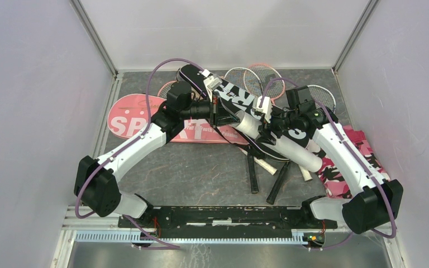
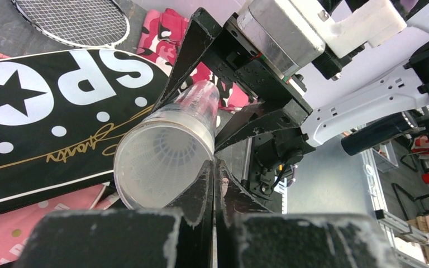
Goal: Pack up the badminton gear
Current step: Close the lid on the shuttle tube.
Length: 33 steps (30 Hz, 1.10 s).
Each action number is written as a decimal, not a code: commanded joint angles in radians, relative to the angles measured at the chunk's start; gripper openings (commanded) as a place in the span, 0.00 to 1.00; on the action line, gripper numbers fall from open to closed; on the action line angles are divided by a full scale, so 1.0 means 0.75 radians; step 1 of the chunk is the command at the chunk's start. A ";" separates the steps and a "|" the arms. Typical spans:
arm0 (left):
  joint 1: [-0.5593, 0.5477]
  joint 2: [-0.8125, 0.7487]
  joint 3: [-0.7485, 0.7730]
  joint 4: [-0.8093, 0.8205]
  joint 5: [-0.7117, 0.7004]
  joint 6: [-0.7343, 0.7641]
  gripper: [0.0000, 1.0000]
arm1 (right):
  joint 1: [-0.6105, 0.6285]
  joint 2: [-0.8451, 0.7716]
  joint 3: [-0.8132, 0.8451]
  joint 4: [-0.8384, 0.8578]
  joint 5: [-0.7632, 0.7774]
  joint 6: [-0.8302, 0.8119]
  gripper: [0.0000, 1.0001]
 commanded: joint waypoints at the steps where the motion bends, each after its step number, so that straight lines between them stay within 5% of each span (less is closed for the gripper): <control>1: -0.003 -0.026 -0.003 0.105 -0.003 -0.104 0.02 | 0.003 -0.022 0.004 0.077 -0.062 -0.012 0.00; 33: 0.003 0.017 -0.054 0.203 0.019 -0.221 0.02 | 0.001 -0.028 0.014 0.078 -0.077 0.002 0.01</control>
